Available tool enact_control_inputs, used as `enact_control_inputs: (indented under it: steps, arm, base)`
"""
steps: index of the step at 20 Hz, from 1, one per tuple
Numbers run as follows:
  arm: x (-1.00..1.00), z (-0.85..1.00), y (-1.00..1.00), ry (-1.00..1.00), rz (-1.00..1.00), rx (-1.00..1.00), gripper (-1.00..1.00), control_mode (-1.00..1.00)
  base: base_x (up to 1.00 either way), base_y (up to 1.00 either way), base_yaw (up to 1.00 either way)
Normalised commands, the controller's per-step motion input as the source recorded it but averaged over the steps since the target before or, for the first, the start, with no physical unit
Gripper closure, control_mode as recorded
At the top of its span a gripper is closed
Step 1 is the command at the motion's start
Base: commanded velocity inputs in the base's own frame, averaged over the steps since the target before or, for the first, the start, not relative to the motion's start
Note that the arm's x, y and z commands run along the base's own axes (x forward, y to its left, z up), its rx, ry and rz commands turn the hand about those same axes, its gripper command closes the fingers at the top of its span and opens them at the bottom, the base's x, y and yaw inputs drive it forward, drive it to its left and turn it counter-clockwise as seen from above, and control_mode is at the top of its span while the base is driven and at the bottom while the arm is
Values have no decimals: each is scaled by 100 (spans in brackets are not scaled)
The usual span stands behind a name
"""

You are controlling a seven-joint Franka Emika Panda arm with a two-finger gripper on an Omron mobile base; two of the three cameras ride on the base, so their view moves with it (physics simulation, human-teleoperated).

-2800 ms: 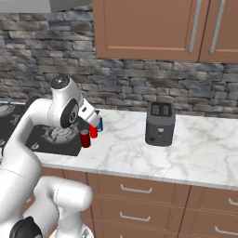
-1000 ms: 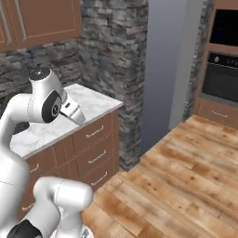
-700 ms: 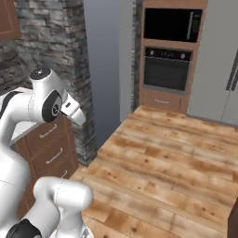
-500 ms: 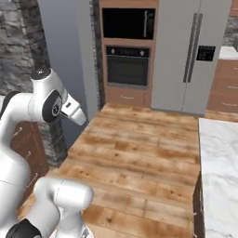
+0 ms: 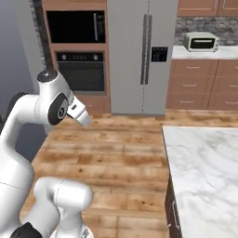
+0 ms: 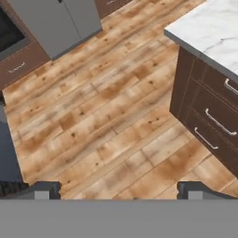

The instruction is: Four empty soda cans are scattered around the kitchen. Gather all the cans and cluster them next to the stove for recycling.

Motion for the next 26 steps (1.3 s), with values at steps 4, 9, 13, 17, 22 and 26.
enact_control_inputs:
  steps: [4, 9, 13, 17, 22, 26]
  arm:
    - [0, 0, 0, 0, 0, 0, -100, 100]
    - [0, 0, 0, 0, 0, 0, -100, 100]
    - [0, 0, 0, 0, 0, 0, -100, 100]
    - [0, 0, 0, 0, 0, 0, -100, 100]
    - [0, 0, 0, 0, 0, 0, -100, 100]
    - [0, 0, 0, 0, 0, 0, -100, 100]
  base:
    - [100, 8, -17]
    - [100, 2, -19]
    - [100, 0, -22]
    - [100, 0, -41]
    - [100, 5, -56]
    - [90, 11, -63]
